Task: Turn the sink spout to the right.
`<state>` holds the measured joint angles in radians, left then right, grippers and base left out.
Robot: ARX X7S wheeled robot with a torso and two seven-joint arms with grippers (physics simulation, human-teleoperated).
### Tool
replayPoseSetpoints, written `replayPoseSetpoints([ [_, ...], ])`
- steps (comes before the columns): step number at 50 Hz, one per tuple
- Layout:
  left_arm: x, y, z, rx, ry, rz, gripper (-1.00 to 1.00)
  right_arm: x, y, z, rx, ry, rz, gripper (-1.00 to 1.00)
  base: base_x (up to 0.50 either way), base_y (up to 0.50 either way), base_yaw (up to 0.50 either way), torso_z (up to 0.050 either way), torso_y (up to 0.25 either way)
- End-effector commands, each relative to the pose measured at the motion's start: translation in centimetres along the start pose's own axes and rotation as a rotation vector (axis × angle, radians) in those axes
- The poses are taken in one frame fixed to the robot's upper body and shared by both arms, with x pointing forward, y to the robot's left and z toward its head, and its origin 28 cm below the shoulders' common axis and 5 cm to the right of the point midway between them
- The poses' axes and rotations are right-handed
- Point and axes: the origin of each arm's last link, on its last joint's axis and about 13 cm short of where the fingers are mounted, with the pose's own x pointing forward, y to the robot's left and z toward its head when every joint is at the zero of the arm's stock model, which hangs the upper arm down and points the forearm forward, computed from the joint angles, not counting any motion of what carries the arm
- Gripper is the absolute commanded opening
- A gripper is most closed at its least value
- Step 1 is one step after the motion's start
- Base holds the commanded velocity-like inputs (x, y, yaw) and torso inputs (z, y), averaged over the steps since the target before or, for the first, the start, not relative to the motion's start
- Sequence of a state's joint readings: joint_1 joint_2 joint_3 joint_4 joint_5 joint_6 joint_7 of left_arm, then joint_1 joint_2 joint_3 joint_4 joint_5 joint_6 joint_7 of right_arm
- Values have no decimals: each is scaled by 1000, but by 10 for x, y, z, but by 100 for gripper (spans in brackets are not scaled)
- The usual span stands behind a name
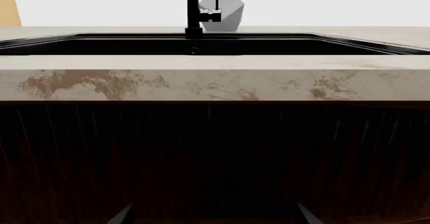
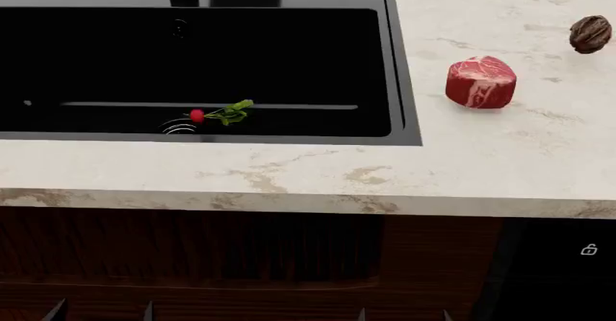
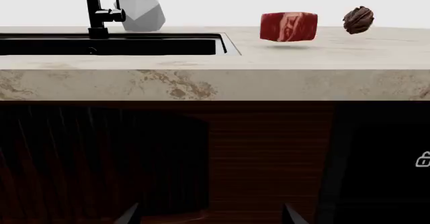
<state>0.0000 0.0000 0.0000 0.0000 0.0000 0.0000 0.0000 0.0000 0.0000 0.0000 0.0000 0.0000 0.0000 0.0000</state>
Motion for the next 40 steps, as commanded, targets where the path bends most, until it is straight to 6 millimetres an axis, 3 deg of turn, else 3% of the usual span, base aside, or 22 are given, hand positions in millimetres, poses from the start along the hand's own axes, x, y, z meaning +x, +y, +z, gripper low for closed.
replayPoseSetpoints([
  [1, 0, 0, 0, 0, 0, 0, 100, 1, 0, 0, 0, 0, 0, 100, 0, 0, 0, 0, 0],
  [4, -3, -4, -1, 73, 5, -50, 100, 1, 1, 0, -13, 0, -4, 100, 0, 0, 0, 0, 0],
  [13, -3, -2, 2, 24, -13, -66, 100, 2, -1, 1, -19, -1, -30, 100, 0, 0, 0, 0, 0],
  [40, -3, -1, 3, 16, -32, -73, 100, 1, -1, 1, -31, 1, -32, 100, 0, 0, 0, 50, 0],
])
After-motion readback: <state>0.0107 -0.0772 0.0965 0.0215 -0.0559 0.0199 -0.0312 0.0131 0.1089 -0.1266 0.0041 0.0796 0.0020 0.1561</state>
